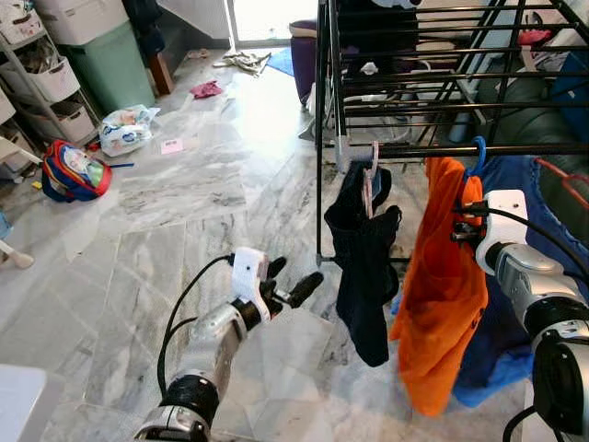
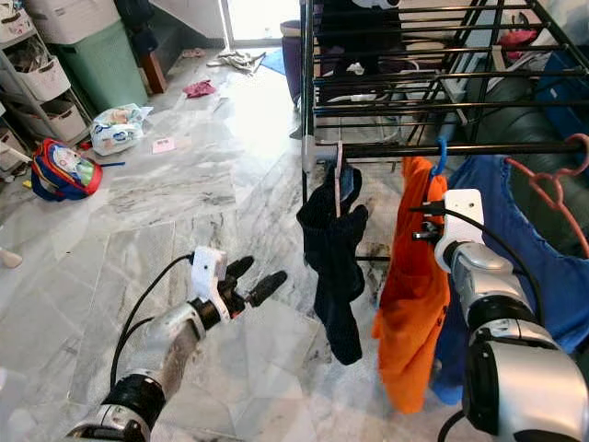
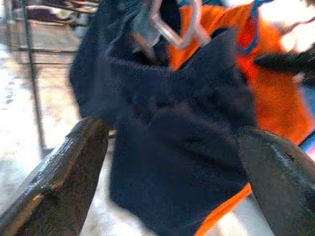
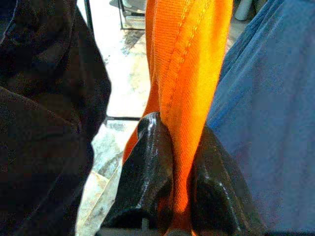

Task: Hang hanger

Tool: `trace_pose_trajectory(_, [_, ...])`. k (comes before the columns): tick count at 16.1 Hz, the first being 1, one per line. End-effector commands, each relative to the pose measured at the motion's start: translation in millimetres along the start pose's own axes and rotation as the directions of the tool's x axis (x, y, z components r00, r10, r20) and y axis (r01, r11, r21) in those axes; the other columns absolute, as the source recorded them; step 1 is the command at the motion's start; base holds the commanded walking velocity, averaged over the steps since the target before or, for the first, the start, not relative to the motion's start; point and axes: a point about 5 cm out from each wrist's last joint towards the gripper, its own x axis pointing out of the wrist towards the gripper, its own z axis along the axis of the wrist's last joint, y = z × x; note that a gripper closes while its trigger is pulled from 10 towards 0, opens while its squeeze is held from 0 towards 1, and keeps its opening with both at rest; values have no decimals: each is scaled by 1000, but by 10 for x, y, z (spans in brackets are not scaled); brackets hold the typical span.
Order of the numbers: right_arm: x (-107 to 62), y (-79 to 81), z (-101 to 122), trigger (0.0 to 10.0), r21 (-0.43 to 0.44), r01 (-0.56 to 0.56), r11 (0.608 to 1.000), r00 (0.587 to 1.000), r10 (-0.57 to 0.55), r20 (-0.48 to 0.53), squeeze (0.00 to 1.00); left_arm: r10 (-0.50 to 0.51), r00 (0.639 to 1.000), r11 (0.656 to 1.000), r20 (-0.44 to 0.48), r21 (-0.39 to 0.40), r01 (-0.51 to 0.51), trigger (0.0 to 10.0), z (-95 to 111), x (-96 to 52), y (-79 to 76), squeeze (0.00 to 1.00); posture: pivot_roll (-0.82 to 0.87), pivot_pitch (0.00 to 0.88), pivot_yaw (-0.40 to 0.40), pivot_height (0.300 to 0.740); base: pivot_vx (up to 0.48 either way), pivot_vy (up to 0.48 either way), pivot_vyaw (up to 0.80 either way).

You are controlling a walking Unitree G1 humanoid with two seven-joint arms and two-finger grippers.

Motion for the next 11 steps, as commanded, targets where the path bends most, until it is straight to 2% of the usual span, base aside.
trace_pose_trajectory(1, [-16, -48, -29, 10000, 19, 6, 1000, 1000, -6, -3, 0, -25, 1000, 1000, 4, -15, 25, 10000, 13, -9, -18, 0, -36, 82, 63, 740, 0, 0, 0])
trace_pose_trajectory(3, [-17, -47, -24, 10000, 27, 1, 1000, 1000, -1, 2, 0, -44, 999, 999, 10, -6, 44, 10000, 31, 3, -46, 0, -33, 81, 62, 740, 0, 0, 0])
trace_pose_trajectory(4, [-16, -43, -49, 10000, 35, 6, 999, 1000, -5, -11, 416, -37, 999, 999, 2, -13, 37, 10000, 10, -3, -41, 0, -34, 78, 62, 740, 0, 0, 0])
trace_pose_trajectory(5, [-14, -25, -54, 10000, 40, -6, 999, 1000, 6, -6, 1000, -36, 999, 999, -11, -20, 36, 10000, -14, -18, -44, 0, -34, 81, 61, 740, 0, 0, 0])
trace_pose_trajectory(7, [-12, -22, -38, 10000, 38, -4, 999, 1000, 4, 6, 1000, -39, 999, 999, -23, -21, 38, 10000, -21, -44, -49, 0, -32, 83, 61, 740, 0, 0, 0])
trace_pose_trajectory(11, [-22, -37, 82, 10000, 2, -2, 1000, 995, 1, 103, 1000, -34, 999, 999, -31, -25, 33, 10000, -39, -67, -39, 0, -29, 82, 55, 740, 0, 0, 0])
